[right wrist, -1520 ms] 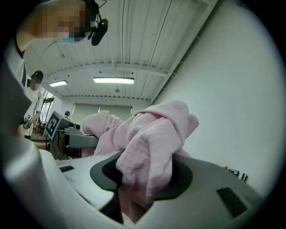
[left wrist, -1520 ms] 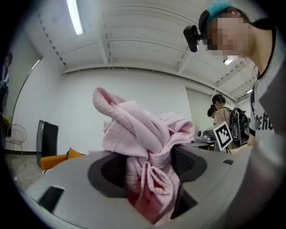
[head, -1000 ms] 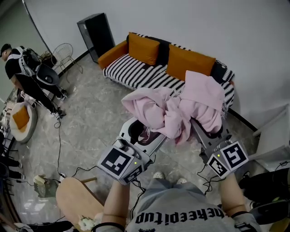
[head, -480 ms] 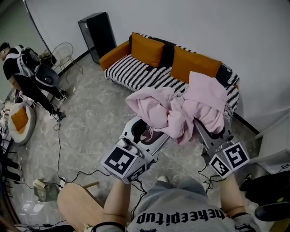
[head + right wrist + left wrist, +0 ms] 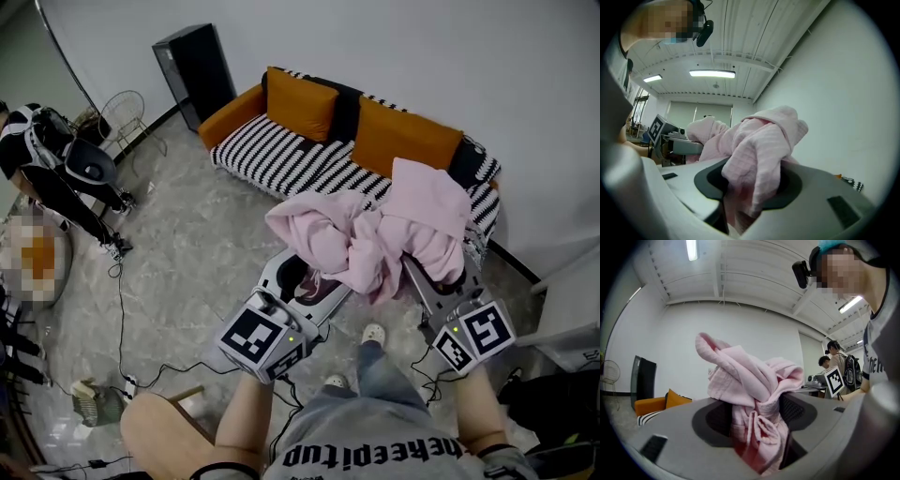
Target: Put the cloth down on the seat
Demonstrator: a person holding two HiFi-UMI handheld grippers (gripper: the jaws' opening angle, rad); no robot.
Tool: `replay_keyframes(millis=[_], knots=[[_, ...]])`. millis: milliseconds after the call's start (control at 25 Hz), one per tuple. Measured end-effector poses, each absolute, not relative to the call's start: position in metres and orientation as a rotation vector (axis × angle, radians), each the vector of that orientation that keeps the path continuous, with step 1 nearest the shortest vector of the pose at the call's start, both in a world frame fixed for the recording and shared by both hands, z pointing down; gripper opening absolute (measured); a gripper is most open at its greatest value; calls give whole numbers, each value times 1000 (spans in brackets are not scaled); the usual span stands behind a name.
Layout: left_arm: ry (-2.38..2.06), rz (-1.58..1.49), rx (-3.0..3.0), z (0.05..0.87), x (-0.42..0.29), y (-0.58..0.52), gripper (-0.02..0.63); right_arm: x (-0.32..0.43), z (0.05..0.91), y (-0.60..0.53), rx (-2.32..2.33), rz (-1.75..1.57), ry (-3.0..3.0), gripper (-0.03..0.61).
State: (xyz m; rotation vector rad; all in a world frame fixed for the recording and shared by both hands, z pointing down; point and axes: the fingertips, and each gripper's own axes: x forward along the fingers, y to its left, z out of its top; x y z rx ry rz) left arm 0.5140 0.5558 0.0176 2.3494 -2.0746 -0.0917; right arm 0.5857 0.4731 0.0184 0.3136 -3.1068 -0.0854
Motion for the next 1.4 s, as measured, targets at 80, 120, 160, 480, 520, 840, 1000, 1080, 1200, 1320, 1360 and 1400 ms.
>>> replay_keyframes(millis=[80, 120, 160, 480, 520, 840, 1000, 1080, 1200, 1320, 1360, 1400], knots=[[-2084, -84, 2325, 16, 497, 516, 310, 569, 16, 433, 290, -81, -3112, 186], [-2089, -84, 2311, 15, 489, 493, 310, 560, 14, 409, 275, -79, -3115, 186], [-2095, -86, 2300, 14, 481, 470, 310, 551, 12, 386, 261, -78, -3119, 186], [-2140, -84, 2280, 9, 468, 427, 310, 535, 6, 341, 202, -108, -3146, 186], [-2150, -85, 2286, 9, 468, 428, 310, 535, 6, 342, 198, -113, -3149, 186], [-2211, -70, 2280, 1, 469, 430, 311, 534, 1, 343, 170, -107, -3171, 186], [-2211, -16, 2242, 6, 453, 396, 311, 515, 6, 307, 138, -72, -3182, 186], [-2218, -16, 2214, 5, 436, 360, 311, 495, 7, 270, 119, -61, -3181, 186], [-2201, -23, 2212, 6, 422, 347, 311, 482, 8, 258, 133, -58, -3174, 186], [-2163, -15, 2228, 8, 408, 348, 311, 469, 10, 261, 174, -47, -3167, 186], [-2154, -15, 2232, 8, 396, 341, 311, 458, 10, 254, 187, -42, -3163, 186], [-2144, -16, 2236, 8, 383, 334, 311, 445, 10, 247, 199, -37, -3159, 186]])
